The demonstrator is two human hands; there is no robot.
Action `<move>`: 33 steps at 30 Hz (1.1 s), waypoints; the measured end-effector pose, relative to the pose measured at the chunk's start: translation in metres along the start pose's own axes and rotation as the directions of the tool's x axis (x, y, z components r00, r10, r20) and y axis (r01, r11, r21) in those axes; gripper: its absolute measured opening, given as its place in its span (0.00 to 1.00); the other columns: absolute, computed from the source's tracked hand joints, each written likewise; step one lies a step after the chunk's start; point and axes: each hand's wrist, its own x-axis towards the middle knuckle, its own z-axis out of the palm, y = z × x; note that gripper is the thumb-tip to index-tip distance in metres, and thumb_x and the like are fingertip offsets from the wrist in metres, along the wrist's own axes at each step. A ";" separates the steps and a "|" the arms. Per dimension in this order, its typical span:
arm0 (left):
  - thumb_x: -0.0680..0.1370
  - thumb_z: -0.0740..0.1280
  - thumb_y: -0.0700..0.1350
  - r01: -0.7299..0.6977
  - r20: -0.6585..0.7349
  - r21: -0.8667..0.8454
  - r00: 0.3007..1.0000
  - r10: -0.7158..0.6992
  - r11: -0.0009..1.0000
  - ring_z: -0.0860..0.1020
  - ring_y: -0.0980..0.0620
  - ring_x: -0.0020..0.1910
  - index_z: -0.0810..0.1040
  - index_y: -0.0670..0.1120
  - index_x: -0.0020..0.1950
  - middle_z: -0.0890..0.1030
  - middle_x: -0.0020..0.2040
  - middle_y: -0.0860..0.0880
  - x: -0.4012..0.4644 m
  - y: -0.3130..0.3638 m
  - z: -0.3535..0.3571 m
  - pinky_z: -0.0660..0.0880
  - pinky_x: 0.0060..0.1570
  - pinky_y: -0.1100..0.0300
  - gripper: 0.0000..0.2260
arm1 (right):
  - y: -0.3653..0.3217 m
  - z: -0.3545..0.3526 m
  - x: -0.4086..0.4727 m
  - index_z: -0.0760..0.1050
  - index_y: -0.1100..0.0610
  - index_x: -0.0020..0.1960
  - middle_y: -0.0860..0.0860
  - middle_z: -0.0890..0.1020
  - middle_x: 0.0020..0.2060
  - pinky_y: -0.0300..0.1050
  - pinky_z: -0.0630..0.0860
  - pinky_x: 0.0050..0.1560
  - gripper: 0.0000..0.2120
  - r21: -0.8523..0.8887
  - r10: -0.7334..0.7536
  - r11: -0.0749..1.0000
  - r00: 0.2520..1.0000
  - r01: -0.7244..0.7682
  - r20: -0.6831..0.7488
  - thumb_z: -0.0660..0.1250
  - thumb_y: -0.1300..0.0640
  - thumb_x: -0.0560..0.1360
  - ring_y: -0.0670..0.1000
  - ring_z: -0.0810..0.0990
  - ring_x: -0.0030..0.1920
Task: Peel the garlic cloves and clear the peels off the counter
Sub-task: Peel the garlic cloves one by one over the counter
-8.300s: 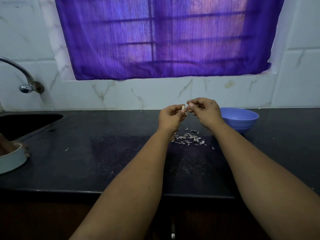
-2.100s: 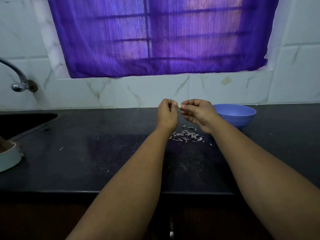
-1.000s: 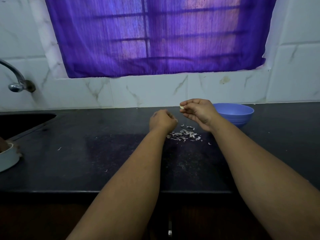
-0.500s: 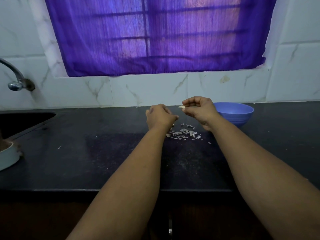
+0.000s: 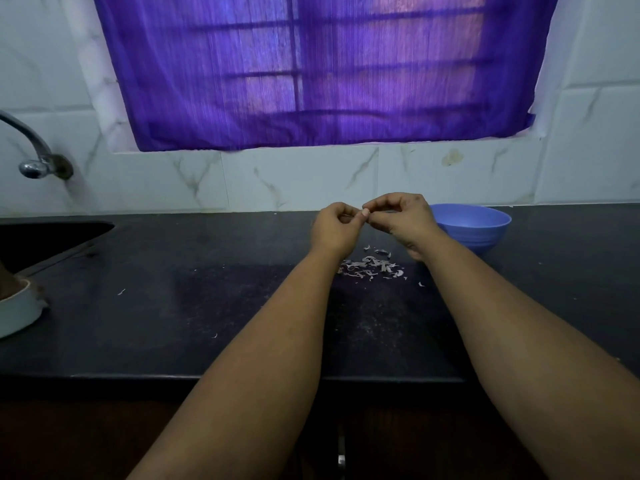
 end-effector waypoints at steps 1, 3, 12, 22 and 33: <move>0.76 0.70 0.49 0.011 0.002 -0.063 1.000 -0.011 0.998 0.76 0.54 0.36 0.78 0.45 0.44 0.79 0.37 0.51 -0.001 0.001 0.000 0.75 0.37 0.60 0.08 | -0.001 0.001 -0.001 0.83 0.56 0.42 0.55 0.85 0.41 0.46 0.81 0.53 0.08 0.027 0.010 1.000 1.000 -0.010 0.012 0.72 0.67 0.69 0.52 0.84 0.47; 0.76 0.71 0.46 0.061 0.007 -0.175 0.998 -0.060 0.983 0.72 0.55 0.32 0.77 0.44 0.41 0.78 0.36 0.49 -0.002 0.003 -0.001 0.71 0.30 0.63 0.08 | -0.005 0.002 -0.002 0.83 0.58 0.43 0.56 0.85 0.41 0.44 0.80 0.53 0.08 0.112 0.033 0.993 0.999 -0.036 0.035 0.70 0.69 0.70 0.52 0.83 0.48; 0.76 0.71 0.46 0.168 0.091 -0.358 0.985 -0.145 0.919 0.69 0.55 0.31 0.76 0.45 0.36 0.76 0.33 0.49 -0.003 0.005 -0.004 0.66 0.31 0.63 0.10 | -0.010 0.000 -0.004 0.80 0.63 0.45 0.57 0.85 0.41 0.42 0.80 0.54 0.06 0.381 0.101 0.915 0.989 -0.136 0.110 0.67 0.71 0.73 0.52 0.84 0.48; 0.79 0.66 0.42 0.208 0.176 -0.447 0.974 -0.142 0.870 0.71 0.57 0.34 0.78 0.47 0.41 0.80 0.38 0.52 -0.002 0.009 -0.004 0.67 0.35 0.64 0.07 | -0.011 -0.004 -0.002 0.79 0.62 0.50 0.54 0.84 0.37 0.39 0.81 0.47 0.07 0.583 0.152 0.780 0.973 -0.227 0.175 0.67 0.70 0.73 0.50 0.83 0.41; 0.79 0.66 0.49 0.182 0.082 -0.394 0.983 -0.162 0.901 0.73 0.54 0.39 0.75 0.48 0.47 0.80 0.42 0.51 -0.003 0.010 -0.003 0.70 0.36 0.63 0.05 | -0.015 -0.002 -0.008 0.81 0.59 0.47 0.50 0.85 0.36 0.39 0.81 0.47 0.08 0.380 0.086 0.918 0.992 -0.115 0.093 0.73 0.69 0.70 0.47 0.84 0.42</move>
